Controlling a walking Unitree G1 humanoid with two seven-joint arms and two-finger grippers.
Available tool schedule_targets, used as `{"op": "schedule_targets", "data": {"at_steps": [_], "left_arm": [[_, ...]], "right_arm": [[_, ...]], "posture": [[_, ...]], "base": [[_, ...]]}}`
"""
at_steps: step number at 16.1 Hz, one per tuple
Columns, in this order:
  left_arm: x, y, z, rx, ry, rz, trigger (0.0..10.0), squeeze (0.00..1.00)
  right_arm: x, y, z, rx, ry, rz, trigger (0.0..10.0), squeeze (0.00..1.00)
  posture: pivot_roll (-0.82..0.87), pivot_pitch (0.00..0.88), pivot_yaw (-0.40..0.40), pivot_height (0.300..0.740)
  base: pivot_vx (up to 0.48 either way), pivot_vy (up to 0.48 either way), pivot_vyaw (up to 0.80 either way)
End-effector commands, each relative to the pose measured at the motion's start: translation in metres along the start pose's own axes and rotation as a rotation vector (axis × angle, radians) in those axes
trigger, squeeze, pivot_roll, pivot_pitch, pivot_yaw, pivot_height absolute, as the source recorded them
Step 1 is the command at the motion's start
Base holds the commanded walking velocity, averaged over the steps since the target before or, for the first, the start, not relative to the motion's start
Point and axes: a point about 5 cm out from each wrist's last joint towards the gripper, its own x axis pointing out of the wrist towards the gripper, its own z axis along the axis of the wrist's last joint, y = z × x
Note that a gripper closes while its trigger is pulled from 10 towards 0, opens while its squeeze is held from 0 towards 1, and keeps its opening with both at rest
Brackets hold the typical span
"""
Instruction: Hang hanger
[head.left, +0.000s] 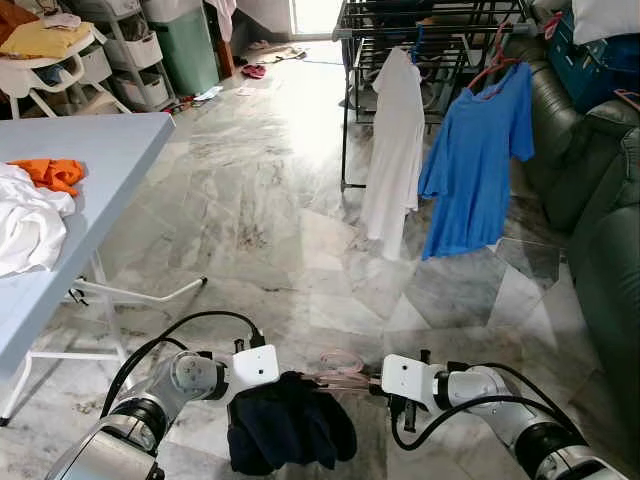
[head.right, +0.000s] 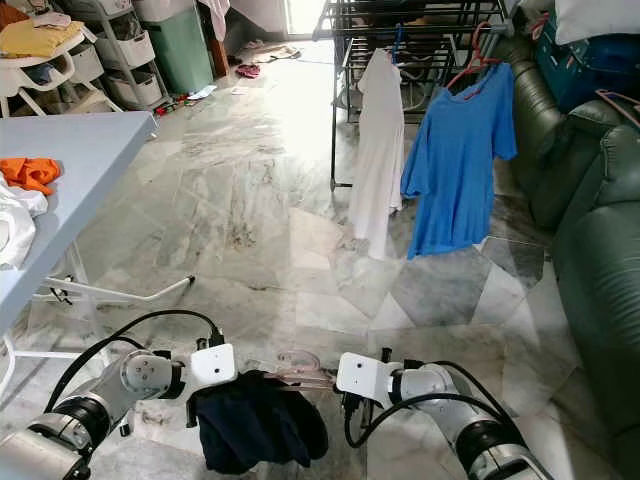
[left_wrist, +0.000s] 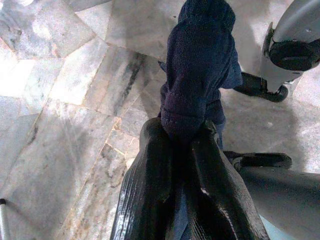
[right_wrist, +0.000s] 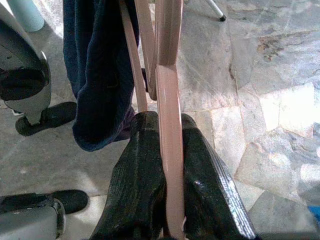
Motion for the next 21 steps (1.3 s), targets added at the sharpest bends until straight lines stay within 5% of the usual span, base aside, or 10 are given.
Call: {"op": "schedule_targets", "data": {"at_steps": [1, 2, 3, 4, 12, 17, 21], "left_arm": [[-0.005, 0.002, -0.004, -0.024, -0.006, 0.027, 0.0, 0.00], [-0.005, 0.001, -0.005, -0.025, -0.008, 0.031, 0.0, 0.00], [-0.006, 0.001, -0.006, -0.019, -0.007, 0.046, 0.0, 0.00], [-0.006, 0.002, -0.007, -0.020, -0.006, 0.058, 0.0, 0.00], [-0.014, 0.005, -0.019, -0.033, 0.037, 0.160, 0.0, 0.00], [-0.024, 0.015, -0.031, -0.183, 0.055, 0.319, 0.0, 0.00], [-0.023, 0.013, -0.033, -0.201, 0.056, 0.334, 0.0, 0.00]], "right_arm": [[0.002, -0.009, 0.013, -0.034, -0.057, -0.018, 0.0, 0.00], [0.000, -0.009, 0.013, -0.007, -0.064, 0.018, 1.7, 0.91], [-0.001, -0.011, 0.014, 0.004, -0.068, 0.026, 7.2, 1.00], [-0.002, -0.014, 0.013, -0.010, -0.055, 0.021, 10.0, 1.00], [-0.036, -0.069, 0.026, -0.007, -0.073, -0.088, 10.0, 1.00], [-0.064, -0.110, 0.043, -0.019, -0.144, -0.349, 10.0, 1.00], [-0.070, -0.119, 0.047, 0.008, -0.194, -0.503, 10.0, 1.00]], "posture": [[-0.20, 0.000, 0.090, 0.740], [-0.20, 0.000, 0.087, 0.740], [-0.20, 0.000, 0.087, 0.740], [-0.20, 0.000, 0.088, 0.740], [-0.19, 0.000, 0.092, 0.740], [-0.20, 0.000, 0.098, 0.740], [-0.20, 0.000, 0.102, 0.740]], "base": [[0.000, 0.000, 0.00], [0.000, 0.000, 0.00], [0.000, 0.000, 0.00], [0.000, 0.000, 0.00], [0.000, 0.000, 0.00], [0.000, 0.000, 0.00], [0.000, 0.000, 0.00]]}}
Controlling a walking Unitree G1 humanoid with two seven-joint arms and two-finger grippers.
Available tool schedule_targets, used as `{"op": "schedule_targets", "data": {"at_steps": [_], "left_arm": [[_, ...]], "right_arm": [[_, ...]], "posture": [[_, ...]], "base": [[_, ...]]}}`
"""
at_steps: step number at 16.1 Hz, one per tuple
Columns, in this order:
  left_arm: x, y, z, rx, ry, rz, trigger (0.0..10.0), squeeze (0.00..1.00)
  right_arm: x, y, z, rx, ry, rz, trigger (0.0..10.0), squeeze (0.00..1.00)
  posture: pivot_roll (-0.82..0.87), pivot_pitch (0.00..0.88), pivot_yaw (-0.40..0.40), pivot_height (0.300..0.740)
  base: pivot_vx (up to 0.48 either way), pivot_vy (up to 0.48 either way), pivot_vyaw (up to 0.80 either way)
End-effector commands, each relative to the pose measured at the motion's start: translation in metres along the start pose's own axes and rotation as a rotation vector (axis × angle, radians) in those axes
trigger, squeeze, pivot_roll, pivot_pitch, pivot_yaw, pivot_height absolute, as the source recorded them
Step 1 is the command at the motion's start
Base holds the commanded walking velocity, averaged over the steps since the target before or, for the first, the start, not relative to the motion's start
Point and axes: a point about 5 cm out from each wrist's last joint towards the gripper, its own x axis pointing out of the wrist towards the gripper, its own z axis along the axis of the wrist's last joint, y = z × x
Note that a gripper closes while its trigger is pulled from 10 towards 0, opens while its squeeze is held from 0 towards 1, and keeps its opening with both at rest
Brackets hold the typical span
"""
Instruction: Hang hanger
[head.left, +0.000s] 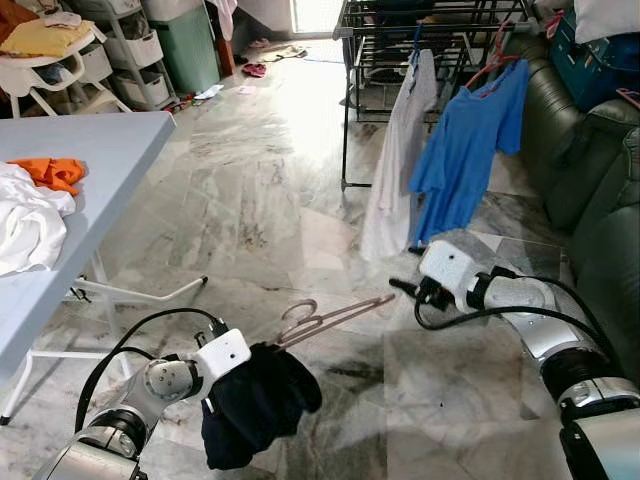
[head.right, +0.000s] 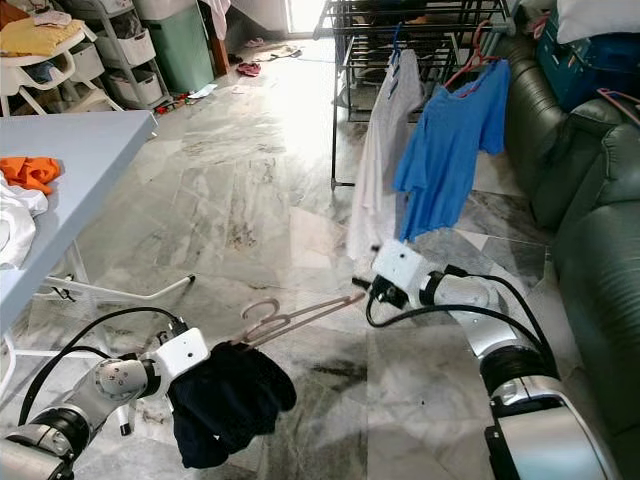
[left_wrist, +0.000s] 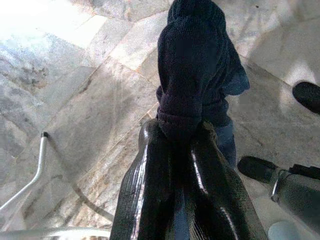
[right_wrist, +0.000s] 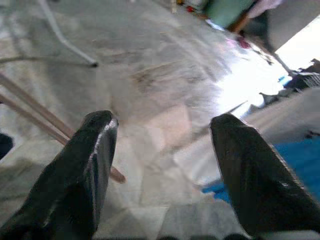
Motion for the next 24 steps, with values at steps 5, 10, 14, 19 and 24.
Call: {"op": "schedule_targets", "data": {"at_steps": [5, 10, 14, 19, 24], "left_arm": [[0.002, 0.019, 0.029, -0.277, -0.229, 0.138, 0.0, 0.00], [0.002, 0.025, 0.051, -0.391, -0.417, 0.180, 0.0, 0.00], [0.004, 0.019, 0.061, -0.372, -0.478, 0.126, 0.0, 0.00], [-0.004, 0.015, 0.086, -0.280, -0.609, -0.030, 0.0, 0.00], [-0.019, 0.008, 0.096, -0.220, -0.648, -0.211, 0.0, 0.00]], "right_arm": [[0.007, 0.031, -0.021, 0.232, 0.030, -0.224, 10.0, 1.00], [0.016, 0.067, -0.038, 0.453, 0.117, -0.301, 10.0, 1.00], [0.013, 0.090, -0.055, 0.600, 0.215, -0.257, 10.0, 0.00], [-0.002, 0.151, -0.082, 0.555, 0.446, 0.033, 10.0, 0.00], [-0.010, 0.140, -0.089, 0.268, 0.482, 0.053, 10.0, 0.00]], "posture": [[-0.17, 0.000, 0.096, 0.740], [-0.15, 0.000, 0.094, 0.740], [-0.13, 0.000, 0.087, 0.740], [-0.11, 0.000, 0.082, 0.740], [-0.10, 0.000, 0.086, 0.740]], "base": [[0.000, 0.000, 0.00], [0.000, 0.000, 0.00], [0.000, 0.000, 0.00], [0.000, 0.000, 0.00], [0.000, 0.000, 0.00]]}}
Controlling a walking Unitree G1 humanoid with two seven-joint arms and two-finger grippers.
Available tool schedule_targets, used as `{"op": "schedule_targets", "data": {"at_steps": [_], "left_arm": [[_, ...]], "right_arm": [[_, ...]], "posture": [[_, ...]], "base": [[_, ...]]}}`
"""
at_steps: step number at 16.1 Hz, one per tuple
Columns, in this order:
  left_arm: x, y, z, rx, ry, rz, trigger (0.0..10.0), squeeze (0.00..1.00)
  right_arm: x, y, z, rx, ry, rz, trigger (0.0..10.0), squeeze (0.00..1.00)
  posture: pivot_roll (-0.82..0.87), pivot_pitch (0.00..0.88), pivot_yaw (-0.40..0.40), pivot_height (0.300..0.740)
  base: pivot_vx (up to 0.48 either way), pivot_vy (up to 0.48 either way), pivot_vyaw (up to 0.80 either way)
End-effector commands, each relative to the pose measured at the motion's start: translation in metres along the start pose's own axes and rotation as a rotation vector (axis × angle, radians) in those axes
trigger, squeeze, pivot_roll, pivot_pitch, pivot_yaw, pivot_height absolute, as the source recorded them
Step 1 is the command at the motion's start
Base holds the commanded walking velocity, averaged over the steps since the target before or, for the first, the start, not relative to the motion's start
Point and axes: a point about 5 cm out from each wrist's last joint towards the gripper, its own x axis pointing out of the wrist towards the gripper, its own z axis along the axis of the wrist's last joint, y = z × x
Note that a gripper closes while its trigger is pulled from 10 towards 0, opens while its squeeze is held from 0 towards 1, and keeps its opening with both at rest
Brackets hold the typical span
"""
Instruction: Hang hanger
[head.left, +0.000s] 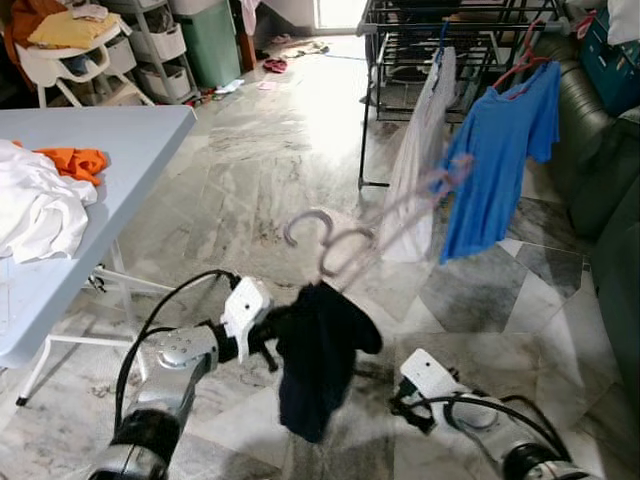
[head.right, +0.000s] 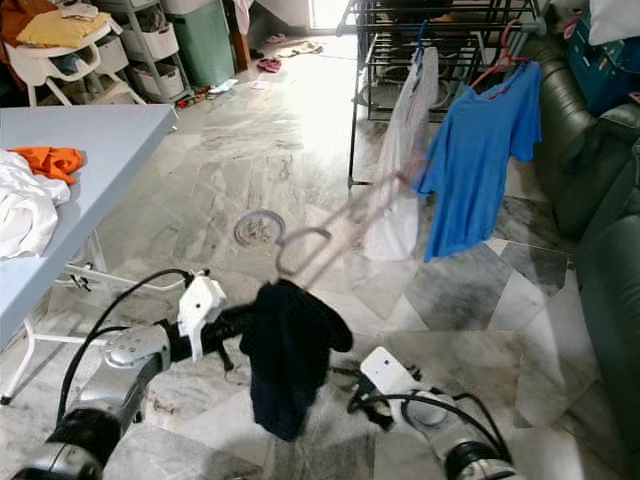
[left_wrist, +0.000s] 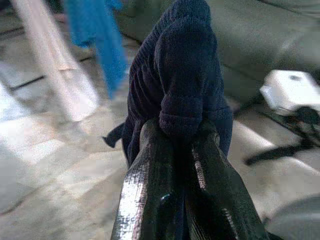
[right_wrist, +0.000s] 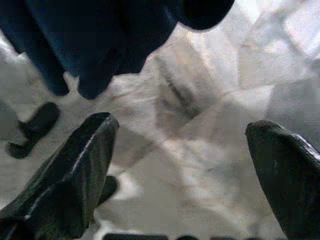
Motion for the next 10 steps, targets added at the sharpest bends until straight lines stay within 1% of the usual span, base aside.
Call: {"op": "schedule_targets", "data": {"at_steps": [1, 2, 4, 5, 6, 7, 8, 9, 10], "left_arm": [[-0.004, 0.003, 0.014, 0.016, -0.031, -0.032, 0.0, 0.00], [-0.007, 0.002, 0.016, 0.013, -0.033, -0.046, 0.0, 0.00], [-0.012, 0.003, 0.017, -0.009, -0.032, -0.046, 0.0, 0.00], [-0.012, 0.002, 0.020, -0.013, -0.035, -0.055, 0.0, 0.00], [-0.012, 0.004, 0.024, -0.008, -0.039, -0.038, 0.0, 0.00], [-0.012, 0.007, 0.024, 0.009, -0.032, 0.005, 0.0, 0.00], [-0.012, 0.012, 0.019, 0.013, -0.011, 0.071, 0.0, 0.00], [-0.011, 0.018, 0.010, -0.023, 0.020, 0.157, 7.4, 0.00], [-0.011, 0.019, -0.004, -0.068, 0.037, 0.261, 7.9, 0.00]], "right_arm": [[0.002, -0.001, 0.009, -0.053, -0.036, -0.004, 10.0, 0.00], [0.000, -0.006, 0.012, -0.080, -0.060, -0.017, 10.0, 0.00], [-0.001, -0.011, 0.019, -0.088, -0.111, -0.042, 10.0, 0.00], [-0.002, -0.012, 0.019, -0.105, -0.117, -0.050, 10.0, 0.00], [-0.002, -0.014, 0.022, -0.109, -0.141, -0.055, 10.0, 0.00], [-0.002, -0.015, 0.026, -0.060, -0.172, -0.052, 10.0, 0.00], [-0.002, -0.018, 0.035, -0.010, -0.222, -0.053, 10.0, 0.00], [-0.002, -0.021, 0.047, 0.011, -0.287, -0.064, 10.0, 0.00], [-0.003, -0.025, 0.065, 0.075, -0.385, -0.095, 10.0, 0.00]], "posture": [[-0.10, 0.000, 0.087, 0.740], [-0.10, 0.000, 0.085, 0.740], [-0.10, 0.000, 0.086, 0.740], [-0.10, 0.000, 0.086, 0.740], [-0.10, 0.000, 0.085, 0.740], [-0.10, 0.000, 0.085, 0.740], [-0.10, 0.000, 0.083, 0.740], [-0.11, 0.000, 0.084, 0.740], [-0.12, 0.000, 0.083, 0.740]], "base": [[0.000, 0.000, 0.00], [0.000, 0.000, 0.00], [0.000, 0.000, 0.00], [0.000, 0.000, 0.00], [0.000, 0.000, 0.00], [0.000, 0.000, 0.00], [0.000, 0.000, 0.00], [0.000, 0.000, 0.00], [0.000, 0.000, 0.00]]}}
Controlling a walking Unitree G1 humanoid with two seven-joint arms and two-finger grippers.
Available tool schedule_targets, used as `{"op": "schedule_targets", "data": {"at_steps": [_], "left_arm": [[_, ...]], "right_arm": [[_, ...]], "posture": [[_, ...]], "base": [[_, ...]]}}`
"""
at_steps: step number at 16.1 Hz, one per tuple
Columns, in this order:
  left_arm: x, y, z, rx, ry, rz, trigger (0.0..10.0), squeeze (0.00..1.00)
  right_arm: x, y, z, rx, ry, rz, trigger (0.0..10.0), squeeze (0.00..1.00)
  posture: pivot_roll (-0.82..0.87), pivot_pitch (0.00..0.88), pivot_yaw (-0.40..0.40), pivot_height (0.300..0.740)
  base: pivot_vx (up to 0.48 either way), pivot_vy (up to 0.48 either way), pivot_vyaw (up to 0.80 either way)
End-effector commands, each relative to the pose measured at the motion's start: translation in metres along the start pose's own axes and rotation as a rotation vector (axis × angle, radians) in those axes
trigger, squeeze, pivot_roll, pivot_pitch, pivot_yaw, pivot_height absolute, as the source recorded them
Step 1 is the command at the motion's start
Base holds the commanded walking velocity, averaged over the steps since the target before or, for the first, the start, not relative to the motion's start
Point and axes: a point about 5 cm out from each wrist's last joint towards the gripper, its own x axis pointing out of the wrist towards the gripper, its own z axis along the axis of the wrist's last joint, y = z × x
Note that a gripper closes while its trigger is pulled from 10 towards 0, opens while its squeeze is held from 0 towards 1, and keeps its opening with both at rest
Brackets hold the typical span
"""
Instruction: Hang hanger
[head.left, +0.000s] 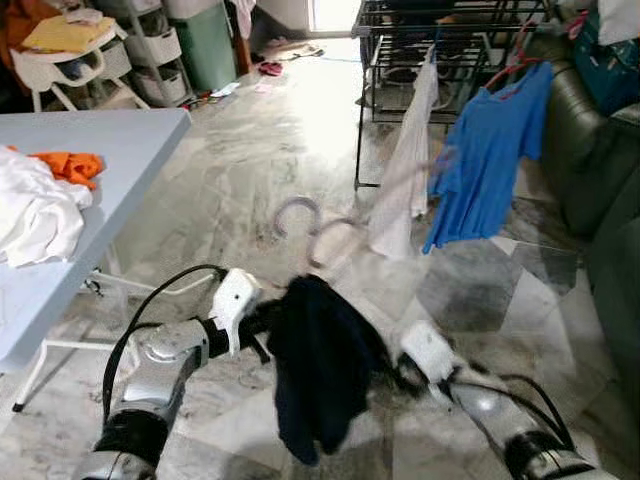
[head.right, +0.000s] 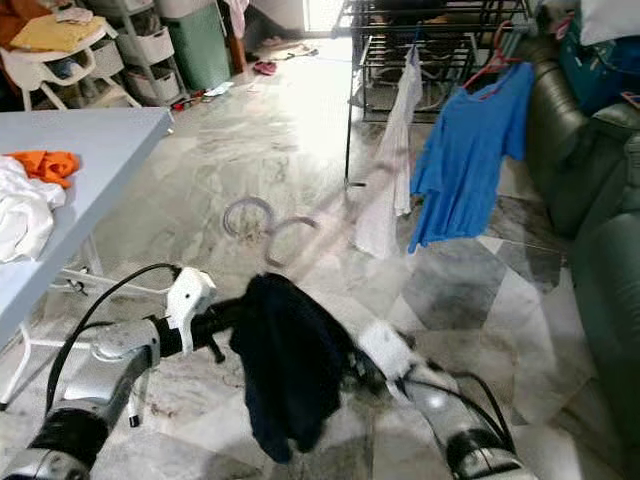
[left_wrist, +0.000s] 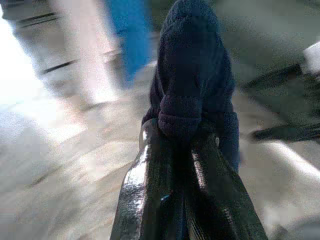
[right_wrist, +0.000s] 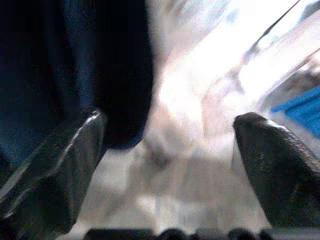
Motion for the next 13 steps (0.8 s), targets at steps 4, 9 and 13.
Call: {"op": "schedule_targets", "data": {"at_steps": [4, 9, 13], "left_arm": [[-0.003, -0.005, -0.043, -0.208, 0.034, 0.304, 10.0, 0.00], [-0.023, -0.018, -0.084, -0.240, 0.111, 0.530, 10.0, 0.00], [-0.035, -0.021, -0.097, -0.296, 0.103, 0.588, 10.0, 0.00]], "right_arm": [[0.012, 0.002, 0.040, 0.136, -0.204, -0.078, 10.0, 0.00], [0.013, 0.026, 0.027, 0.342, -0.164, -0.138, 10.0, 0.00], [0.010, 0.038, 0.016, 0.374, -0.113, -0.107, 10.0, 0.00]], "posture": [[-0.14, 0.000, 0.063, 0.740], [-0.09, 0.000, -0.010, 0.740], [-0.06, 0.000, -0.018, 0.740]], "base": [[0.000, 0.000, 0.00], [0.000, 0.000, 0.00], [0.000, 0.000, -0.30]]}}
